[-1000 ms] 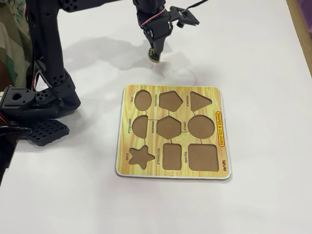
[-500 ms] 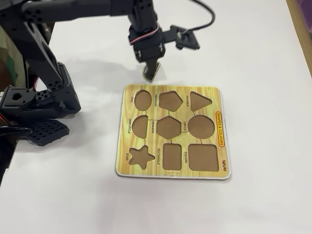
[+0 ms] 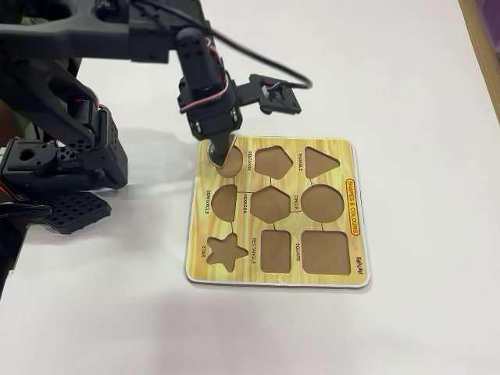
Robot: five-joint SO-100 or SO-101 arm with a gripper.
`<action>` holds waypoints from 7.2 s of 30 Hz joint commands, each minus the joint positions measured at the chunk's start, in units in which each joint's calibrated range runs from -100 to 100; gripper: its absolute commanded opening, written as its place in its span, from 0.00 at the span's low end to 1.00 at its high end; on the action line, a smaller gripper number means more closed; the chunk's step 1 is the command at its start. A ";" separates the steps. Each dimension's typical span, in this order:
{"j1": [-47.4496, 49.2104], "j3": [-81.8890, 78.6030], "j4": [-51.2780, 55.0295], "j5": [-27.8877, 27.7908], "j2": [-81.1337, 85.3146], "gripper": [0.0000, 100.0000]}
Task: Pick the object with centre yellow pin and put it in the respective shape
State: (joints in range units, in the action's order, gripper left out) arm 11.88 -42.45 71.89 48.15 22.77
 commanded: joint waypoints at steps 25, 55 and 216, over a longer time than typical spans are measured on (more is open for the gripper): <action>-20.38 -5.85 -6.73 -18.55 4.51 0.04; -20.47 -5.13 -12.17 -18.39 -6.53 0.04; -16.76 -3.06 -8.63 -15.36 -2.26 0.25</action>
State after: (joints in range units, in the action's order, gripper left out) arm -4.49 -45.77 63.15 32.66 15.72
